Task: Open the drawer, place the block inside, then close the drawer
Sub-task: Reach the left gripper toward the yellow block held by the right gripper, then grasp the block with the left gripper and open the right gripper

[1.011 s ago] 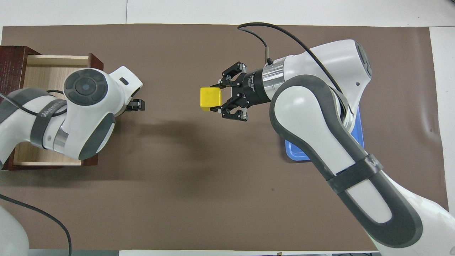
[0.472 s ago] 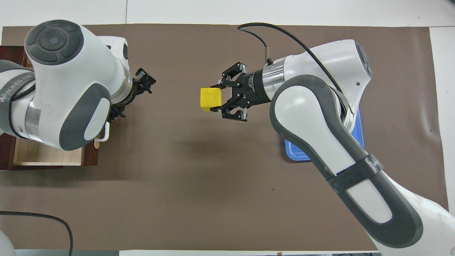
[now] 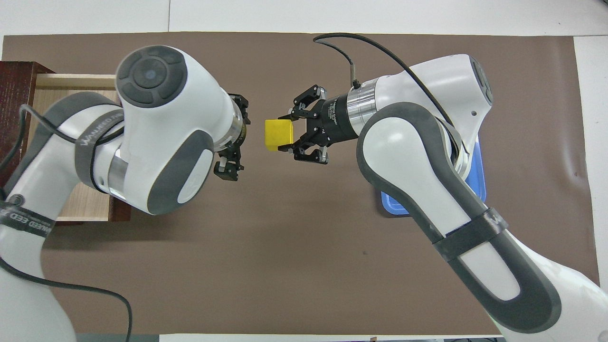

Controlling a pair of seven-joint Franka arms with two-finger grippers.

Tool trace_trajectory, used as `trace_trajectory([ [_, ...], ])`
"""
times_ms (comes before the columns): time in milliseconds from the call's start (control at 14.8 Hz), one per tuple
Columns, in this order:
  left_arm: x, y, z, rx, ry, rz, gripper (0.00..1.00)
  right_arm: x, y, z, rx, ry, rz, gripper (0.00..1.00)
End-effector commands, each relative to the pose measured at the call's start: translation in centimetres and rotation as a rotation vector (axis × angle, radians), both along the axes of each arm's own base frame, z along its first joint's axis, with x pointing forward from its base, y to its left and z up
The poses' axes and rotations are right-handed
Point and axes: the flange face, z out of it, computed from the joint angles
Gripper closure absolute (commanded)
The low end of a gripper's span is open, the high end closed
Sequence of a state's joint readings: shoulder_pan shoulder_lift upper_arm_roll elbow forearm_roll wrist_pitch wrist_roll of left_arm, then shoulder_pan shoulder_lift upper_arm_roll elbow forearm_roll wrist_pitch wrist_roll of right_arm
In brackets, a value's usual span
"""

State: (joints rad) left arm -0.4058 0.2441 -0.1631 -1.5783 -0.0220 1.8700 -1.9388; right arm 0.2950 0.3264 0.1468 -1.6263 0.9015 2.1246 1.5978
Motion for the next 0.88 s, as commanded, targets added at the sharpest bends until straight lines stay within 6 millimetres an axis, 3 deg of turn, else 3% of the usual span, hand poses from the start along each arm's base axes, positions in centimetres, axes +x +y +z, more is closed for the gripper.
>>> trace_trajectory([
  [0,1.2,-1.9,0.9,-0.045,-0.009,0.100,0.00,-0.6,0.9,0.3,0.023,-0.006,0.007,1.00],
  [404,0.7,-4.1,1.8,-0.089,-0.054,0.154,0.00,-0.7,1.0,0.3,0.023,-0.003,0.012,1.00],
  [539,0.6,-4.0,1.7,-0.081,-0.051,0.154,0.06,-0.6,1.0,0.3,0.023,-0.003,0.011,1.00],
  [607,0.6,-4.0,1.5,-0.077,-0.048,0.154,0.13,-0.6,0.9,0.3,0.023,-0.002,0.011,1.00],
  [674,0.6,-3.9,1.4,-0.073,-0.047,0.153,0.29,-0.6,0.8,0.2,0.023,-0.001,0.010,1.00],
  [809,0.6,-3.9,1.4,-0.073,-0.046,0.151,0.71,-0.6,0.8,0.3,0.024,-0.001,0.011,1.00],
])
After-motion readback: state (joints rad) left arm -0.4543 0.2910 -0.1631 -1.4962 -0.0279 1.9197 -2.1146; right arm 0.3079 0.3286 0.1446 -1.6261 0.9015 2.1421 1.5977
